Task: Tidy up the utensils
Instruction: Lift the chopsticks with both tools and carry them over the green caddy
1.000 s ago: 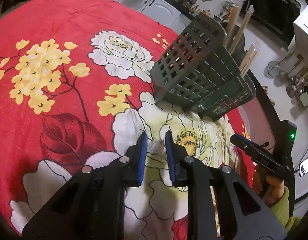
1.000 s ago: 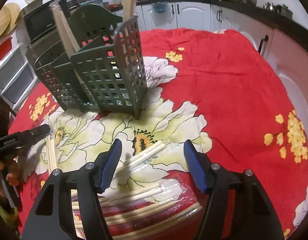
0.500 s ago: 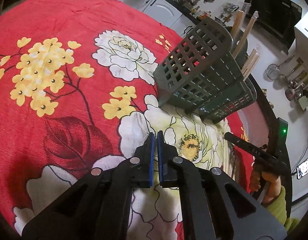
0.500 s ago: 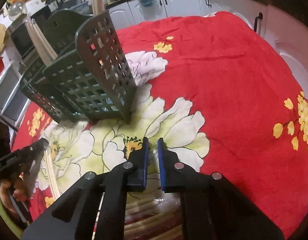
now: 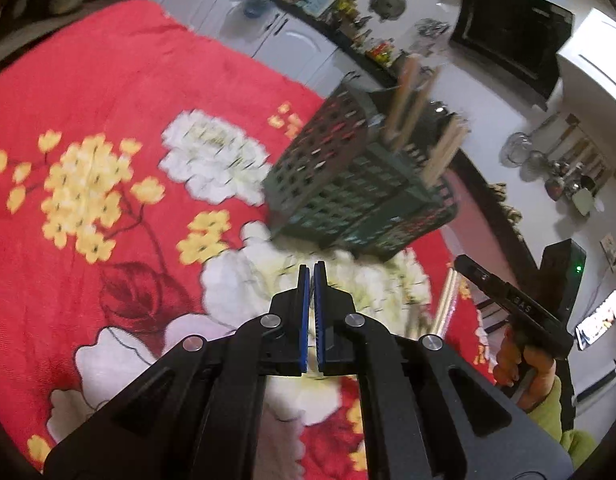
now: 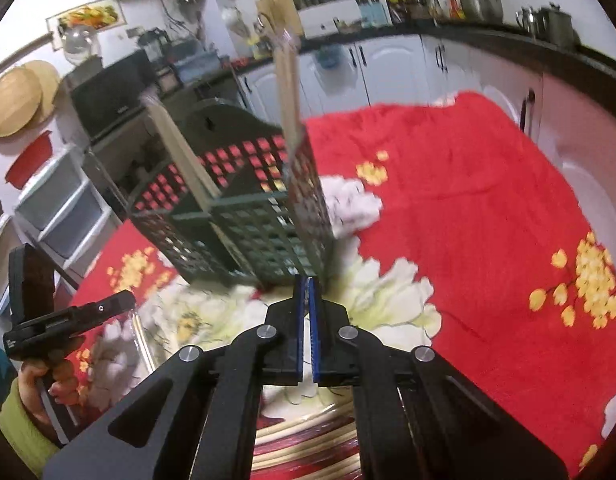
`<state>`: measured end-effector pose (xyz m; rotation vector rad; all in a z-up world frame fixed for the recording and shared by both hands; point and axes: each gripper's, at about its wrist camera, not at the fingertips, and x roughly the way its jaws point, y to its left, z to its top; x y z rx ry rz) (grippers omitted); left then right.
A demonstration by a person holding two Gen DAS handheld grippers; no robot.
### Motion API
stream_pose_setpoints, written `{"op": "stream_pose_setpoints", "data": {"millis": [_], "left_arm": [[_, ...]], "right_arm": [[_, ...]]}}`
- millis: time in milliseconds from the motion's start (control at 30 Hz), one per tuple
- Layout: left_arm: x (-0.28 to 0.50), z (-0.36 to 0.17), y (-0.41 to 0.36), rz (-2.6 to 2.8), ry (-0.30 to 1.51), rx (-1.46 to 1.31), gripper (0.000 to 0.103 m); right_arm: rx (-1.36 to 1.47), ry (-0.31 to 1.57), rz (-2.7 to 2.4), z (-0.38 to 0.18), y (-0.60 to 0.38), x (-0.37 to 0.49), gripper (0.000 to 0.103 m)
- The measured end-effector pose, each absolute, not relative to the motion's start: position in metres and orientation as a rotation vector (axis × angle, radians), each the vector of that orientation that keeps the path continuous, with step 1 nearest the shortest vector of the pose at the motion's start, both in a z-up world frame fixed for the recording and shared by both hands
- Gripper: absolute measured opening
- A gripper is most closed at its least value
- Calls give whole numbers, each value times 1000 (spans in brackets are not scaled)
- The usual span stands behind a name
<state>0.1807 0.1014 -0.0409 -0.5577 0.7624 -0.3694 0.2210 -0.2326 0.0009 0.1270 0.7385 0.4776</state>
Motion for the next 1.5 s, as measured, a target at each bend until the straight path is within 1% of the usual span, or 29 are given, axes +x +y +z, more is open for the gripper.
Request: {"op": "stream_pose_setpoints", "data": {"millis": [233,467,967,1500], "left_arm": [[173,0,80,-454,677,-508,1],[175,26,50,-529,642,-455,0],[182,59,7,-579,603,-341,0],[182,89,-9,-627,532,-327,0]], "right_arm": [[122,648,486,31,-234,201,2],[106,577,488,54,-239,183,2],[78,458,463,88,-254,166,2],[61,384,466,113,-253,151,2]]}}
